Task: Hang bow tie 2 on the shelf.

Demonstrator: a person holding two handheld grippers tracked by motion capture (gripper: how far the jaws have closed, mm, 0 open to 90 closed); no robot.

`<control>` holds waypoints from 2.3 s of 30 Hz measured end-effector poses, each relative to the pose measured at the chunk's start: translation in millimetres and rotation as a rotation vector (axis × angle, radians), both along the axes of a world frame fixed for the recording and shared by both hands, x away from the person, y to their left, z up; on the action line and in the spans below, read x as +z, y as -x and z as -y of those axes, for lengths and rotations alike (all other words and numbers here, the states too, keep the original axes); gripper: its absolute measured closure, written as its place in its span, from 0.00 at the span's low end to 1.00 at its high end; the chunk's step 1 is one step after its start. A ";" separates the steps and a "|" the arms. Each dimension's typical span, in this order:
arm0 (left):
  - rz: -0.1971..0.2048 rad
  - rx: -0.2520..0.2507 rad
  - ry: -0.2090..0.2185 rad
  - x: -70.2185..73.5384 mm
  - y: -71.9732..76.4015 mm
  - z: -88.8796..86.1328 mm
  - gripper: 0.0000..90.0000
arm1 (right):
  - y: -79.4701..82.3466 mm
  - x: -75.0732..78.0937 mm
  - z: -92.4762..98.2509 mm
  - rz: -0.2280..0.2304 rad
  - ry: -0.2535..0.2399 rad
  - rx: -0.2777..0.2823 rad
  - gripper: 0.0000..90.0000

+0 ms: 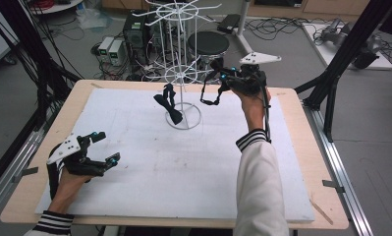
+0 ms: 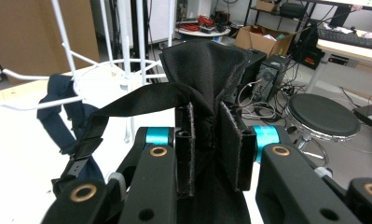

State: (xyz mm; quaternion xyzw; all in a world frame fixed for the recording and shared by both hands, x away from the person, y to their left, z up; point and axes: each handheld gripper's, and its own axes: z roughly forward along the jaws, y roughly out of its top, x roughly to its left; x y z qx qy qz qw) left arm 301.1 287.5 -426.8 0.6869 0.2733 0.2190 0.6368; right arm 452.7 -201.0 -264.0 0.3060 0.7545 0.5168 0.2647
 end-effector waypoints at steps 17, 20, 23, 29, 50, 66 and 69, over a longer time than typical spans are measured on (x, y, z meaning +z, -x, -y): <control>-0.002 0.005 0.003 0.0 -0.3 -3.7 0.02 | -14.6 2.8 -17.8 0.024 0.051 -0.013 0.85; -0.003 0.004 0.005 -0.1 -0.5 -4.0 0.02 | -16.6 3.4 -21.5 0.024 0.046 -0.011 0.84; -0.004 0.004 0.008 -0.1 -0.5 -4.9 0.02 | -19.8 0.9 -23.7 0.012 0.048 -0.004 0.85; -0.003 0.009 0.009 0.1 -0.7 -7.3 0.02 | -23.4 -1.2 -25.8 -0.015 0.027 0.004 0.84; 0.000 0.018 0.014 1.4 0.0 -11.0 0.02 | -25.5 -0.1 -33.6 -0.054 0.006 0.028 0.76; 0.000 0.015 0.012 1.5 0.3 -10.3 0.02 | -19.5 5.5 -26.4 -0.057 -0.039 -0.044 0.28; -0.002 0.016 0.013 1.2 0.1 -10.2 0.02 | -17.9 6.7 -22.3 -0.056 -0.085 -0.080 0.09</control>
